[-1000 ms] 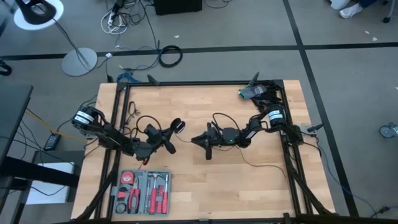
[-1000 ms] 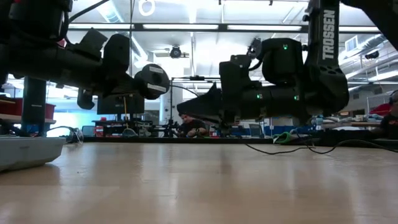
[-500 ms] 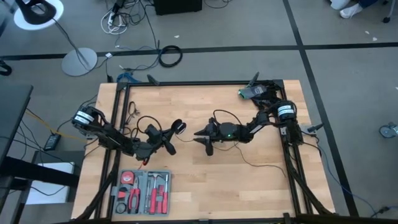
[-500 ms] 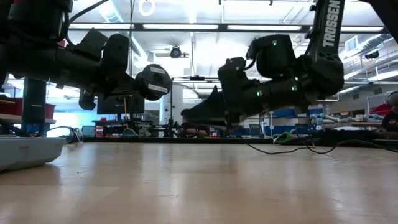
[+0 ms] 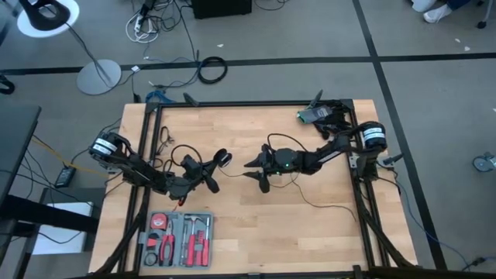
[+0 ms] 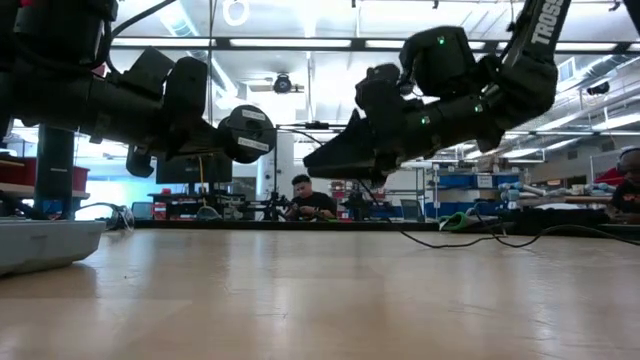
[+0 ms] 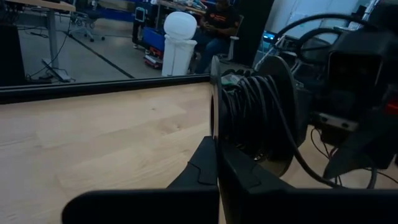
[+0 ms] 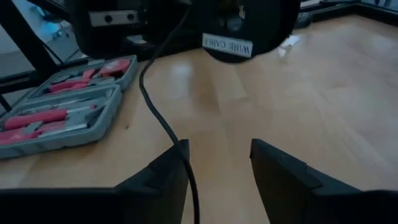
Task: Coil cords
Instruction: Coil the black wire onto the spool
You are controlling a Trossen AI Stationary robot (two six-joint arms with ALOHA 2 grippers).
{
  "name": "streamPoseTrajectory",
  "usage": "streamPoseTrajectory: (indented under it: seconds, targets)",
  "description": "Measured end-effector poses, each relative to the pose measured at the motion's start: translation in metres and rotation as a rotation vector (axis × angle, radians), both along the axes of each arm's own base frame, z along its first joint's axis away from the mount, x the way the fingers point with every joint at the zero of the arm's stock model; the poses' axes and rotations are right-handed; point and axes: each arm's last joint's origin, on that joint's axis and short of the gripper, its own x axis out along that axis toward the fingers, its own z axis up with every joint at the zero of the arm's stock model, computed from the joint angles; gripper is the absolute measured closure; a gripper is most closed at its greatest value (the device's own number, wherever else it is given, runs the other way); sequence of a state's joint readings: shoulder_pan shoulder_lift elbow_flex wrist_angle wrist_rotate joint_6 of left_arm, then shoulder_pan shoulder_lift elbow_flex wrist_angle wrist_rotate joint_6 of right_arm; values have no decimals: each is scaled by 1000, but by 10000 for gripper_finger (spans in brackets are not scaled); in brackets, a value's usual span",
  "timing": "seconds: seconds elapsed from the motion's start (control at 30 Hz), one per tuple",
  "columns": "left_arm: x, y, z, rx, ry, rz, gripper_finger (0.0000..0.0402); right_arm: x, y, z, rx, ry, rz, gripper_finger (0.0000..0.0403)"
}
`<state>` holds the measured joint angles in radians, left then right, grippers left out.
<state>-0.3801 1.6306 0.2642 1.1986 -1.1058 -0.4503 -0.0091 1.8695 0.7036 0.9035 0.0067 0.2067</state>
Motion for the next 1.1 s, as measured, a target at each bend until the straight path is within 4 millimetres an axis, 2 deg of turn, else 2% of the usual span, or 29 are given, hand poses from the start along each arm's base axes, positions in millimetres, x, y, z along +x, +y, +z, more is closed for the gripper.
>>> streamPoseTrajectory:
  seconds: [0.2, 0.47, 0.7, 1.1]
  targets:
    - [0, 0, 0, 0, 1, 0, 401, -5, -3, 13, -7, 32, -8, 252]
    - [0, 0, 0, 0, 1, 0, 401, -10, -3, 21, -30, 76, -18, 259]
    - [0, 0, 0, -1, 0, -5, 401, -10, -3, 20, -16, 85, -34, 267]
    - [0, 0, -1, 1, 6, -8, 401, -11, 3, 19, 14, 101, -25, 314]
